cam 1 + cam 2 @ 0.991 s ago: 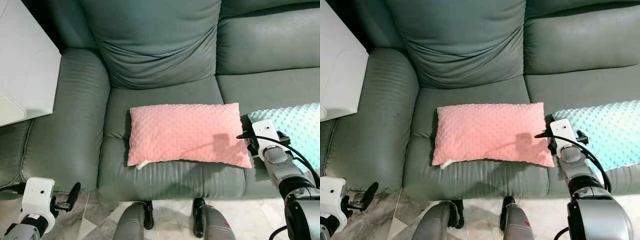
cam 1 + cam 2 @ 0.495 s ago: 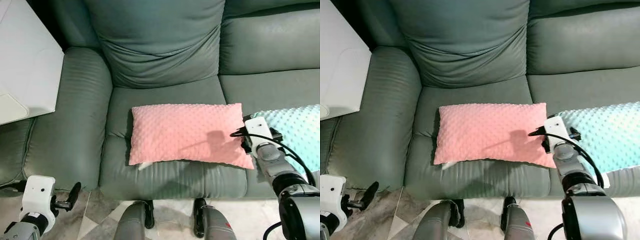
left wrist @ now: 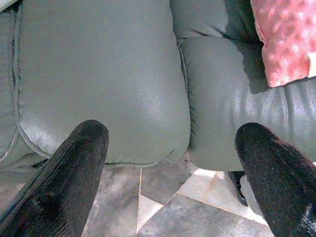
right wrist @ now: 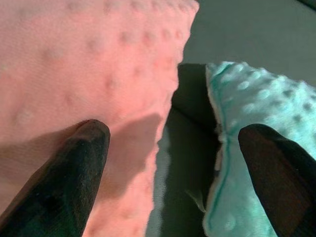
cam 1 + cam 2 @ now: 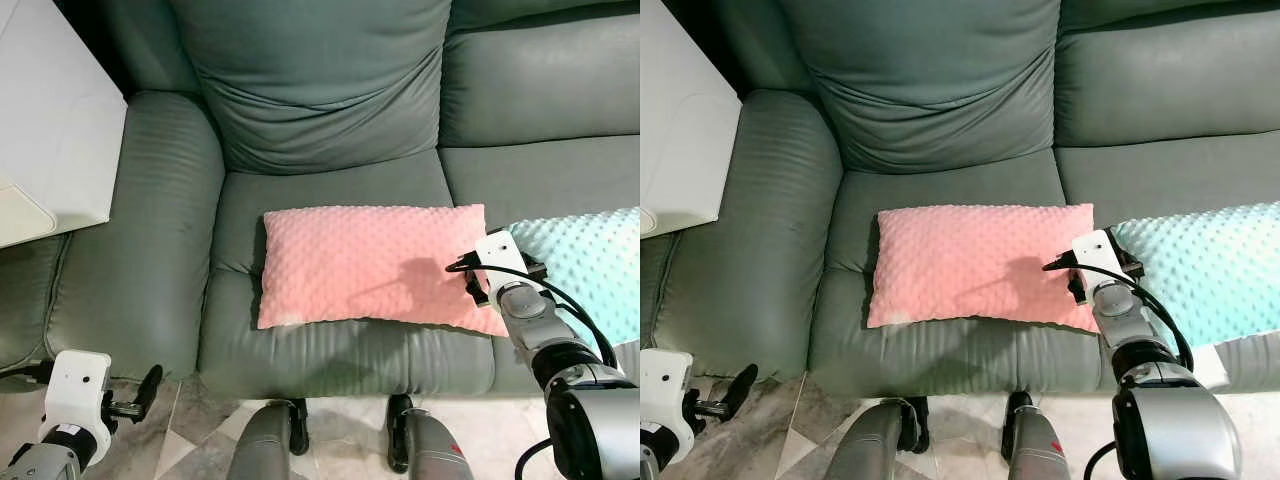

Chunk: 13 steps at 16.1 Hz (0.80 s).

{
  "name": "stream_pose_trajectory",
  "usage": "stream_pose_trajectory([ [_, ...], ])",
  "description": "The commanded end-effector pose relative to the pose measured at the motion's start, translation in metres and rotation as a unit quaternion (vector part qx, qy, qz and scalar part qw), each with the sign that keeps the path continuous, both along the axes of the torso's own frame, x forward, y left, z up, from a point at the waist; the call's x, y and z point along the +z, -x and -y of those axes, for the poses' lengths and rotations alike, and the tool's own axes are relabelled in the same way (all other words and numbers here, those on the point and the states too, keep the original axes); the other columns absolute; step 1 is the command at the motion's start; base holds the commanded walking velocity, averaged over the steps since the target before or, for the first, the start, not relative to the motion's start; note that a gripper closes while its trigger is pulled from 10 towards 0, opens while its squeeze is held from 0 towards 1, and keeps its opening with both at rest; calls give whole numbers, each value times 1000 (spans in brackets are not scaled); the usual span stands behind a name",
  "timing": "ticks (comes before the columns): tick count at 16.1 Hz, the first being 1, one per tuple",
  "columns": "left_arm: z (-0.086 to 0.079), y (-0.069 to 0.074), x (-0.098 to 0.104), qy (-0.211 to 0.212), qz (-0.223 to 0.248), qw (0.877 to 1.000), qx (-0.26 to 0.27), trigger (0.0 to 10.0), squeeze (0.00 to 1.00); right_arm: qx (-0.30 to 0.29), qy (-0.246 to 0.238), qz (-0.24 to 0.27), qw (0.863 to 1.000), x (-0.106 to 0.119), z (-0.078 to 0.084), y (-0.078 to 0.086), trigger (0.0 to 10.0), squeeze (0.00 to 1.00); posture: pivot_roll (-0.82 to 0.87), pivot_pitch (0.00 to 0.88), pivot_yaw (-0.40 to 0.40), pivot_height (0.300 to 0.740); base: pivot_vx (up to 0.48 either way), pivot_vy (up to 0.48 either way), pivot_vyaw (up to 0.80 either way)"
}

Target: Move the pillow to the sofa

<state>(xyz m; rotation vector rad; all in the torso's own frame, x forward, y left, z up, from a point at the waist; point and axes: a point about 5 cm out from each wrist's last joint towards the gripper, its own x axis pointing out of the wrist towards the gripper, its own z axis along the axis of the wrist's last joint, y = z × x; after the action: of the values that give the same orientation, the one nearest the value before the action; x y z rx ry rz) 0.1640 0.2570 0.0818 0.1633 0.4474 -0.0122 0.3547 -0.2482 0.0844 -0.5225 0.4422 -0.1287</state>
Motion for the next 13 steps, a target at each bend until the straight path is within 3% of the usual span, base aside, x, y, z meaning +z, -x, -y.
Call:
stream_pose_trajectory([
  [1,-8,6,0,-11,-13,1000,15,10000,0,10,-34,-19,999,-14,-10,5,10000,0,228,406,164,740,0,0,0],
  [8,-2,4,-2,-5,-12,1000,15,10000,0,57,-93,-5,994,-11,-33,-1,10000,0,223,411,158,740,0,0,0],
  [13,0,2,-3,-3,-12,1000,13,10000,0,74,-100,-10,992,-15,-39,0,10000,0,217,412,154,740,0,0,0],
])
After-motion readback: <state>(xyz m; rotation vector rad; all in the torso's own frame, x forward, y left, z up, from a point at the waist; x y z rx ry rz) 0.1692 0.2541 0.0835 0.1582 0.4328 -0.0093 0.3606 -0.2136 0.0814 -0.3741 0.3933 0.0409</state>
